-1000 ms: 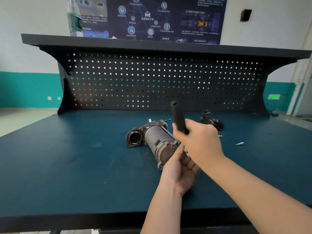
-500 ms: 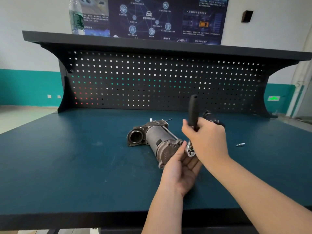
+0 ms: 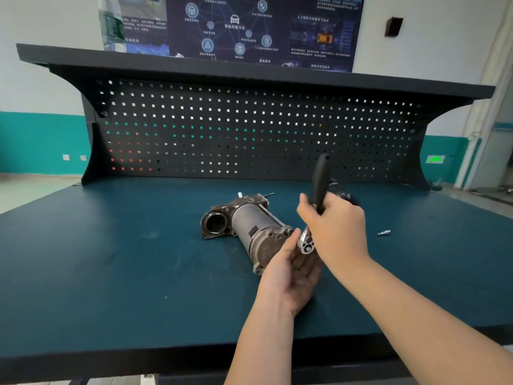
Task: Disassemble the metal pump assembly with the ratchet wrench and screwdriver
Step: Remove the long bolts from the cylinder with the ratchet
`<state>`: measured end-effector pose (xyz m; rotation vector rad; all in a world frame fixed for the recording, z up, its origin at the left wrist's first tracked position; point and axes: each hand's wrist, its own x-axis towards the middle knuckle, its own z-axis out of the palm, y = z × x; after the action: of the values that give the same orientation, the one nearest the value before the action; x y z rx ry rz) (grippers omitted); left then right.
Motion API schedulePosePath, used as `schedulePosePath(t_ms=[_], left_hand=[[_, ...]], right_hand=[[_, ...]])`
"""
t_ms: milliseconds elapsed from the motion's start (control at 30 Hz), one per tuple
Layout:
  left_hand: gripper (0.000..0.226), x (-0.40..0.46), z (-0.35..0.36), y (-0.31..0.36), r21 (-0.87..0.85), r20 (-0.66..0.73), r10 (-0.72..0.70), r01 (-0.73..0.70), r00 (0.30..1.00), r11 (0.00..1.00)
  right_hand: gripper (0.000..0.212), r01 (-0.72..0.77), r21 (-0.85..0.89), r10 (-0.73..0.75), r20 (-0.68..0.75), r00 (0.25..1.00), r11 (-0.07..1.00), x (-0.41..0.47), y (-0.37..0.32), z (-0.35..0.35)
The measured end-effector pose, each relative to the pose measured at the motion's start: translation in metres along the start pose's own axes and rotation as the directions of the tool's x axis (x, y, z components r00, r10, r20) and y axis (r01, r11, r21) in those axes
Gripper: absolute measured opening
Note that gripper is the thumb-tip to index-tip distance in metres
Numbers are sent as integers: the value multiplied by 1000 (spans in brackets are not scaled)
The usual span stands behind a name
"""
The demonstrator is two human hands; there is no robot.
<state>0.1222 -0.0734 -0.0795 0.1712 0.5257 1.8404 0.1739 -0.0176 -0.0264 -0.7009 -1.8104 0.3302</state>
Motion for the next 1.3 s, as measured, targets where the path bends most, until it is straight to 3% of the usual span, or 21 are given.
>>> schedulePosePath(t_ms=[67,133,167,200,367,500,600,667,767,800,833,867,933,1000,1067,1133,1167,1200,1233,1267,1300], left_hand=[[13,2,1,1,-21,-48,27,-28,998,999],[9,5,0,1,-13,-83,57,-58,995,998],[8,6,0,0,-9,-86,65,-66,994,998],[8,7,0,0,-13,-85,67,-68,994,998],[22,8,0,2,-67,-43,74,-77,996,995],[26,6,-1,0,-71,-22,57,-58,998,996],[25,8,-1,-1,-31,-36,52,-53,998,998],[17,9,-2,-2,-16,-45,54,-55,998,998],[18,11,-4,-2,-20,-23,47,-47,999,999],[18,10,-4,-3,-13,-11,44,-44,999,999],[18,9,-3,-3,-3,-1,43,-43,999,999],[18,8,-3,-3,2,5,44,-44,999,999],[17,7,-2,-1,-10,27,45,-45,999,999],[15,7,-2,0,-1,48,52,-53,997,999],[15,6,-3,1,14,41,55,-56,998,998],[17,6,-3,1,10,29,48,-48,998,999],[20,6,-3,0,3,25,44,-44,999,999],[21,7,-3,0,7,18,43,-43,999,999],[21,7,-3,-1,20,10,43,-43,999,999],[19,7,-3,-1,34,1,44,-44,999,998],[17,7,-3,-2,41,-3,47,-47,999,998]], right_hand=[[38,-294,172,306,-45,951,940,-5,9,1],[30,-672,507,715,146,684,540,-7,14,0],[28,-751,554,779,266,568,359,-7,14,-2],[27,-781,537,779,321,539,319,-6,15,-3],[25,-395,340,353,180,918,854,3,4,-15],[25,-243,220,200,203,959,945,-5,7,-16],[26,-386,268,329,235,915,882,-8,18,-17],[27,-618,447,530,318,786,647,-11,25,-15],[30,-836,549,678,610,411,12,-17,24,-12],[30,-844,536,685,625,375,-28,-15,21,-12],[30,-847,526,696,580,423,77,-11,17,-13],[29,-807,495,679,473,562,324,-6,13,-15],[25,-395,243,337,247,908,886,2,0,-21],[22,144,-4,-134,340,931,990,2,-10,-23],[20,362,-86,-301,399,866,928,-2,-6,-18],[22,153,-25,-142,251,958,988,-11,6,-12],[23,-130,109,111,164,980,986,-14,12,-9],[26,-453,336,423,163,892,826,-16,18,-6],[27,-671,530,639,280,716,520,-18,20,-4],[28,-746,601,717,383,583,286,-20,22,-2],[29,-766,593,730,405,551,249,-20,22,0]])
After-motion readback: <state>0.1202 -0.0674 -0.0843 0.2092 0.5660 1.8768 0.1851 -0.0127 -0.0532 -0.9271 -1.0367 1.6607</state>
